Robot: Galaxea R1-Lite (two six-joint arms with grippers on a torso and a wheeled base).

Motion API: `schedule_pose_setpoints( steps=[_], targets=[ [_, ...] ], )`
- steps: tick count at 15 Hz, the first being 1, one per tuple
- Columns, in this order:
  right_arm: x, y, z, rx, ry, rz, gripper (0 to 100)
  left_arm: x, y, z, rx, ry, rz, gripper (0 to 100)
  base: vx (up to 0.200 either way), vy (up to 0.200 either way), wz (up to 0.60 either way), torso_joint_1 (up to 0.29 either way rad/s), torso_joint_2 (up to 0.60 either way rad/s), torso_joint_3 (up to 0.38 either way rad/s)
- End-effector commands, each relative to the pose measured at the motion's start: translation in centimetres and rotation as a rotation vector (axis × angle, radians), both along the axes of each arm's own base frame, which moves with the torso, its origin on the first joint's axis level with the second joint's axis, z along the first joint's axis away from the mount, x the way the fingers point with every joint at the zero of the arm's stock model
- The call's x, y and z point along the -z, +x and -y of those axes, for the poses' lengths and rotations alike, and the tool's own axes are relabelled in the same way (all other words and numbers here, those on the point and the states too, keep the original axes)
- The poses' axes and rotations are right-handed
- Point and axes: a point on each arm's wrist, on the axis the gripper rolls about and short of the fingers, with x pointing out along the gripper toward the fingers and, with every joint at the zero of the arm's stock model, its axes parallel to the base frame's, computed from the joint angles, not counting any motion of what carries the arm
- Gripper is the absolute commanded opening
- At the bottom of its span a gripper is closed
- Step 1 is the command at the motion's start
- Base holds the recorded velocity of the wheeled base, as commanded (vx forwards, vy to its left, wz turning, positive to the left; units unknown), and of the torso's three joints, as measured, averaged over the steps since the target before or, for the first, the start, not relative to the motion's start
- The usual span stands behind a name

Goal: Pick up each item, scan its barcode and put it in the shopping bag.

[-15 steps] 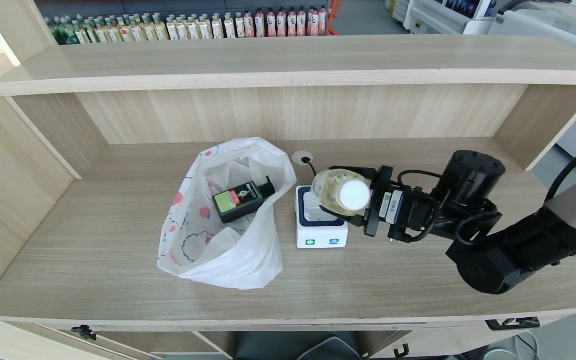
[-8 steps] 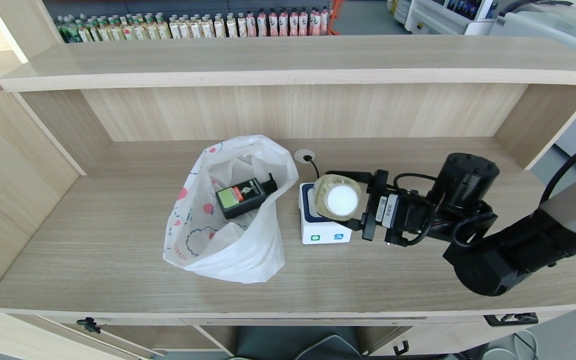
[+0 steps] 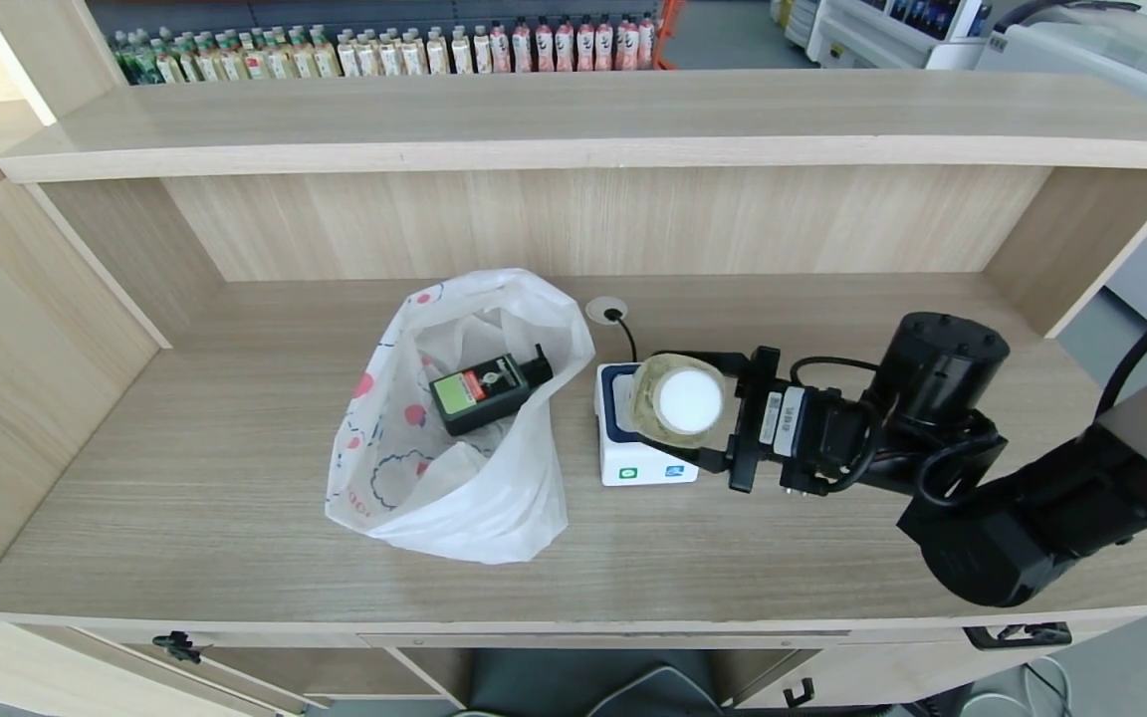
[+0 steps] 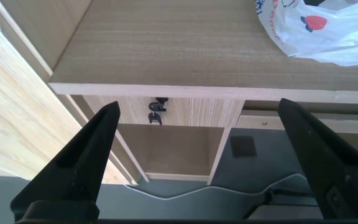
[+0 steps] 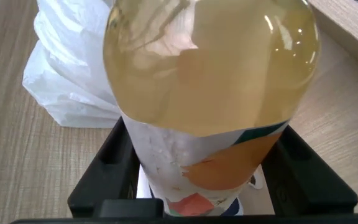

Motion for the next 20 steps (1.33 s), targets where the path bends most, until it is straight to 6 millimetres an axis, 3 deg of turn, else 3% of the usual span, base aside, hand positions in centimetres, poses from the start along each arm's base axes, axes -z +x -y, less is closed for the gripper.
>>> schedule_pose_setpoints(
  steps=[1,3,5,6,8,13,15,19,20],
  targets=[
    [-3.6,-3.9,0.9,0.007,0.096,-0.079,0,0.0,0.0,0.0,-0.001,0.000,0.001,100,0.000,0.000,0.00,0.000,0.00,0.000],
    [-8.9,-8.2,2.0,0.062,0.306,-0.215,0,0.0,0.0,0.0,-0.001,-0.002,0.001,100,0.000,0.000,0.00,0.000,0.00,0.000],
    [-13.0,-12.7,4.9,0.212,0.429,-0.428,0,0.0,0.0,0.0,-0.001,-0.002,0.001,100,0.000,0.000,0.00,0.000,0.00,0.000],
    [-14.0,-14.9,6.4,0.296,0.471,-0.588,0,0.0,0.0,0.0,0.001,-0.002,0.001,100,0.000,0.000,0.00,0.000,0.00,0.000],
    [-13.9,-17.4,8.3,0.428,0.574,-0.861,0,0.0,0.0,0.0,0.001,0.000,0.001,100,0.000,0.000,0.00,0.000,0.00,0.000],
    [-13.2,-15.8,9.0,0.551,0.647,-0.920,0,0.0,0.0,0.0,-0.001,0.000,0.001,100,0.000,0.000,0.00,0.000,0.00,0.000],
    [-12.7,-14.7,8.9,0.579,0.652,-0.950,0,0.0,0.0,0.0,0.001,-0.002,0.001,100,0.000,0.200,0.00,-0.007,0.00,0.002],
    [-14.0,-12.8,8.2,0.569,0.698,-0.975,0,0.0,0.0,0.0,0.001,-0.002,0.001,100,0.000,0.200,0.00,0.010,0.00,0.002],
    [-15.2,-12.0,7.7,0.544,0.718,-0.969,0,0.0,0.0,0.0,-0.001,0.000,0.001,100,0.000,0.200,0.00,-0.002,0.00,0.002]
  ],
)
